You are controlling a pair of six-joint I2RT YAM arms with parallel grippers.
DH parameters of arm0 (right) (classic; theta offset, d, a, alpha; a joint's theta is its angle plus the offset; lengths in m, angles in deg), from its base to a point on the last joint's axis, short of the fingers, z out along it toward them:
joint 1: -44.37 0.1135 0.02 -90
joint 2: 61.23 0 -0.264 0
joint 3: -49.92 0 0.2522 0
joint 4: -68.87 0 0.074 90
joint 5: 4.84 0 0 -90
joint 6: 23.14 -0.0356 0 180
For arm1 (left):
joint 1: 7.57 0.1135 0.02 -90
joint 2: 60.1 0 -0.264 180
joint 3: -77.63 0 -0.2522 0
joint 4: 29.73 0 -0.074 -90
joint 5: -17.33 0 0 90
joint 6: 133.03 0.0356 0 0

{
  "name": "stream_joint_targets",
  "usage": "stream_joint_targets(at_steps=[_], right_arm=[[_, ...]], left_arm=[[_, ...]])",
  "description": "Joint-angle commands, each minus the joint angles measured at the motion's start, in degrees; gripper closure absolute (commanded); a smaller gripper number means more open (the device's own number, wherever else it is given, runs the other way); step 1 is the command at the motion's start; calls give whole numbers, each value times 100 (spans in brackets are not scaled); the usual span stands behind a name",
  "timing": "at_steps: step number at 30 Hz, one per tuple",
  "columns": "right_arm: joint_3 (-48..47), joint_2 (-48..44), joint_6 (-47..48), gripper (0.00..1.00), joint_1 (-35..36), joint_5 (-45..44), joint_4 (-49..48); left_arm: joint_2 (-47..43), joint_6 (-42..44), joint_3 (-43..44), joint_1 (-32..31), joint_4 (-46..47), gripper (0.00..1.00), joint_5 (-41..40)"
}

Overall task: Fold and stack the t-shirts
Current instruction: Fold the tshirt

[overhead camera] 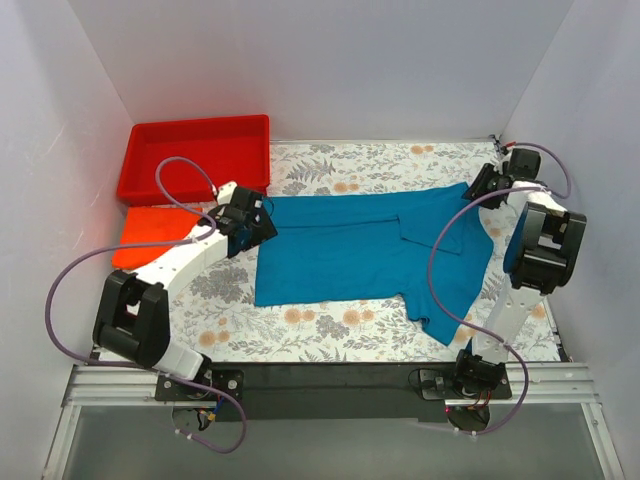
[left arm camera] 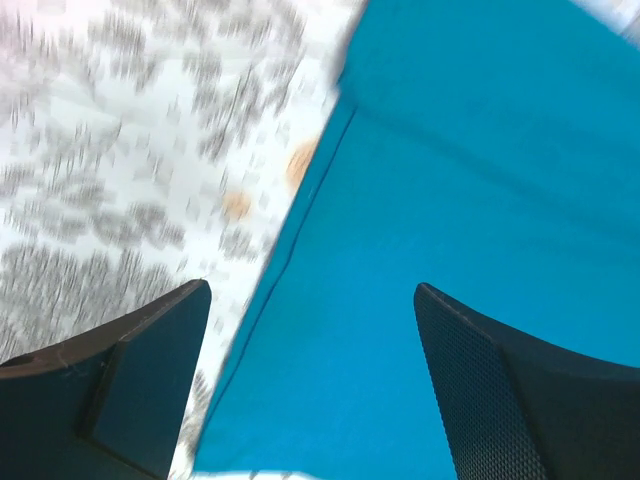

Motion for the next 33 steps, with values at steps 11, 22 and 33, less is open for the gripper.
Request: stream_joint_targets(at_steps=[11, 22, 33], right_arm=[[2489, -4286, -261, 47, 906, -688, 1805], [4073, -6344, -94, 43, 1891, -671, 1981], [4267, -6837, 73, 43, 1918, -661, 2297]], left_arm=[[-1590, -797, -1859, -815, -944, 19, 256], [-1036, -1386, -1841, -1219, -1120, 44, 108], [-571, -1597, -1868, -1483, -1410, 51, -156]])
